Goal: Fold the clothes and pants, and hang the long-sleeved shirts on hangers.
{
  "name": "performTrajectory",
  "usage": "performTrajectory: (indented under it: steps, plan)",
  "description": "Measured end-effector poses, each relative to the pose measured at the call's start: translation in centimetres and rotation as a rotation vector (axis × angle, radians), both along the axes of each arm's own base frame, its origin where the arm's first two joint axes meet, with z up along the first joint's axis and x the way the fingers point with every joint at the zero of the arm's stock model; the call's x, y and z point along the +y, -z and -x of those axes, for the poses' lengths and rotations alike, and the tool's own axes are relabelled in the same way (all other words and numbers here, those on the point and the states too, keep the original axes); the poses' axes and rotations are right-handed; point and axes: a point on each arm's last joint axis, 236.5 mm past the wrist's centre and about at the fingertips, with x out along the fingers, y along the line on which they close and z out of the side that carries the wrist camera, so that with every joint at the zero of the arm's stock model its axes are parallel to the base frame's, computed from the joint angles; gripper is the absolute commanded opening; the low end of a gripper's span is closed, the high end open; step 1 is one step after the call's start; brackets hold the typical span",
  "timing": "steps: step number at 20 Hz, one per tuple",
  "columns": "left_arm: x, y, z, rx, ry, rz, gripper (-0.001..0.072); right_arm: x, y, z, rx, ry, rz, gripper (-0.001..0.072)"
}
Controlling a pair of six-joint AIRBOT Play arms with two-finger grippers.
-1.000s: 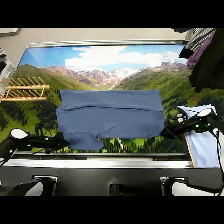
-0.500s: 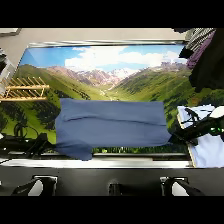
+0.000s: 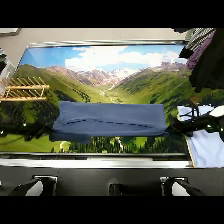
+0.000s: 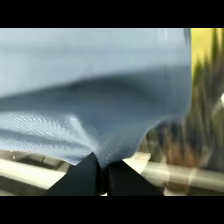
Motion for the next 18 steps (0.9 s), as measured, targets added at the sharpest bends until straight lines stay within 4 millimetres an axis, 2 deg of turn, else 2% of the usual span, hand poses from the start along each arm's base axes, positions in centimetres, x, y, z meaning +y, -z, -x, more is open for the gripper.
performTrajectory:
  steps: [5,10,13,16,17,18]
  plan:
    - [0.1,1.3,-7.5,0.000,0.085,-0.003,0.0012,0.5,2.1,-5.6,-0.106,-0.026,0.066,0.0029]
    - [0.3,2.1,-14.5,-0.031,0.133,-0.009,0.0012,-0.8,2.2,-10.8,-0.159,0.005,0.145,0.0029]
    - [0.0,3.3,-17.2,-0.030,0.158,-0.007,0.0012,-1.2,2.5,-12.8,-0.171,0.014,0.158,0.0030]
    - [-0.3,5.3,-18.7,-0.004,0.176,0.000,0.0012,-1.4,3.7,-13.8,-0.155,0.017,0.156,0.0036]
    - [-0.4,5.9,-18.9,0.007,0.180,0.003,0.0018,-1.3,4.3,-13.8,-0.143,0.016,0.153,0.0081]
    - [-0.5,6.6,-19.0,0.019,0.185,0.005,0.0069,-1.3,4.8,-13.9,-0.133,0.017,0.150,0.0182]
